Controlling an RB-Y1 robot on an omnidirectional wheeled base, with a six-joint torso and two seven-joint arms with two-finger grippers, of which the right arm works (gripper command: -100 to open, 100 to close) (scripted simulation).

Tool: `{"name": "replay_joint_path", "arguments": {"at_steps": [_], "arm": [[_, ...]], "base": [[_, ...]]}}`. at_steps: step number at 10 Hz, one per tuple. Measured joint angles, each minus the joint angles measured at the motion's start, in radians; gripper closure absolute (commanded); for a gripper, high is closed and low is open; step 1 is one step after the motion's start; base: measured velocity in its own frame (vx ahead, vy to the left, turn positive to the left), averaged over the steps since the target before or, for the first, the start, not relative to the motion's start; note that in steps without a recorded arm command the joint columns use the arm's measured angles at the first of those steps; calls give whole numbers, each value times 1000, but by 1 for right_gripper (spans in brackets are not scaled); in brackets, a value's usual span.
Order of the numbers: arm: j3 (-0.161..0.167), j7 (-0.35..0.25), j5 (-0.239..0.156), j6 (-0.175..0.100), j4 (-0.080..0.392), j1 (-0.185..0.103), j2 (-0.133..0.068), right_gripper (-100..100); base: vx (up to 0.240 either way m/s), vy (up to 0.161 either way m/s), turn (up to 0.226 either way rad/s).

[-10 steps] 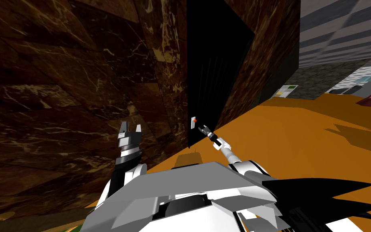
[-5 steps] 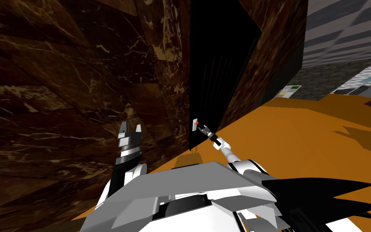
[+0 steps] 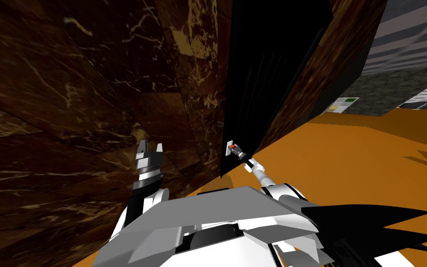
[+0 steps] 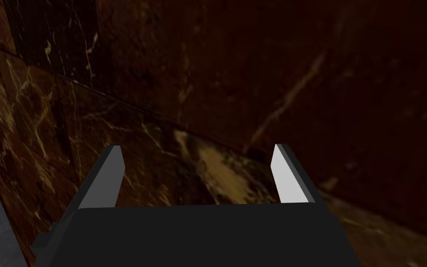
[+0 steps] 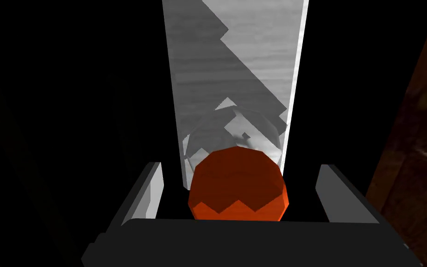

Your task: Pull the door open

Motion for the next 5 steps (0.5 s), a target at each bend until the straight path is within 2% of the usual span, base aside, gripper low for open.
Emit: {"name": "replay_joint_path", "arguments": {"at_steps": [1,5], "arm": [[0,1,0,1,0,0,0,100],[0,0,1,2,1,0,-1,100]], "base": [[-12,-5,-13],[-17,-8,4]]}}
